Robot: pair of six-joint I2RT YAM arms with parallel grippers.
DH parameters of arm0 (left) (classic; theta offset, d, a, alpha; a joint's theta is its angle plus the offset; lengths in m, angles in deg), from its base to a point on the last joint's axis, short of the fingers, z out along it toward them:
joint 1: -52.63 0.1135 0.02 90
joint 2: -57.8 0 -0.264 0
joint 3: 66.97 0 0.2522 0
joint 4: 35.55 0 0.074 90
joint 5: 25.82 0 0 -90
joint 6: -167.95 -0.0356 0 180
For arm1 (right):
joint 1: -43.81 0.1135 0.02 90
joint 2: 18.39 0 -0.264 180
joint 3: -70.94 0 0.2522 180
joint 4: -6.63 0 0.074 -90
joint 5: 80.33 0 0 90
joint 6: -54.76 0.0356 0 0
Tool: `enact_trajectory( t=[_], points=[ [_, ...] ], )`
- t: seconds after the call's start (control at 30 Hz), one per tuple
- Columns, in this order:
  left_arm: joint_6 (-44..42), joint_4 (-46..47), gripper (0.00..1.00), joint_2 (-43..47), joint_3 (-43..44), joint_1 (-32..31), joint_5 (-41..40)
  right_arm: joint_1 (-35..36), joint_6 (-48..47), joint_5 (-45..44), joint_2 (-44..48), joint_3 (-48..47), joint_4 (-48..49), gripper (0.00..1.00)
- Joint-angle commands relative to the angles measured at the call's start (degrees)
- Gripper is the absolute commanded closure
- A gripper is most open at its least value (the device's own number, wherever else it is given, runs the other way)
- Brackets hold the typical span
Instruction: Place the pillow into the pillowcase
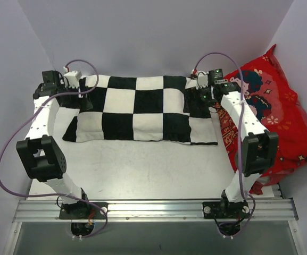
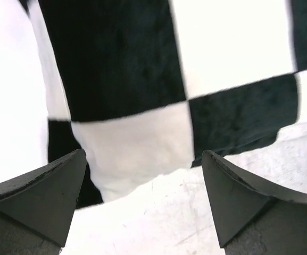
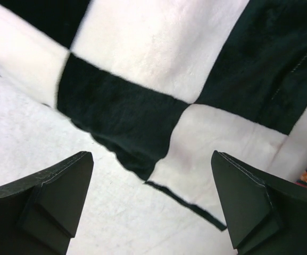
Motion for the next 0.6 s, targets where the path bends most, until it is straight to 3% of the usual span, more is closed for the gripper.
enact_trajectory(
  t=[0.0,0.27,0.57],
  points=[
    [-1.6,-0.5,0.03,3.6,5.0,-2.7,5.9,0.4,2.9,3.1,8.3,1.6,-2.2,0.0],
    [1.2,1.3,0.03,4.8,-1.4,-20.7,-4.8,0.2,3.7,5.2,14.2,9.4,-2.2,0.0],
    [3.7,4.6,0.03,9.4,-9.6,-26.0,-7.0,1.7,2.8,7.8,19.6,17.5,-2.7,0.0]
  ],
)
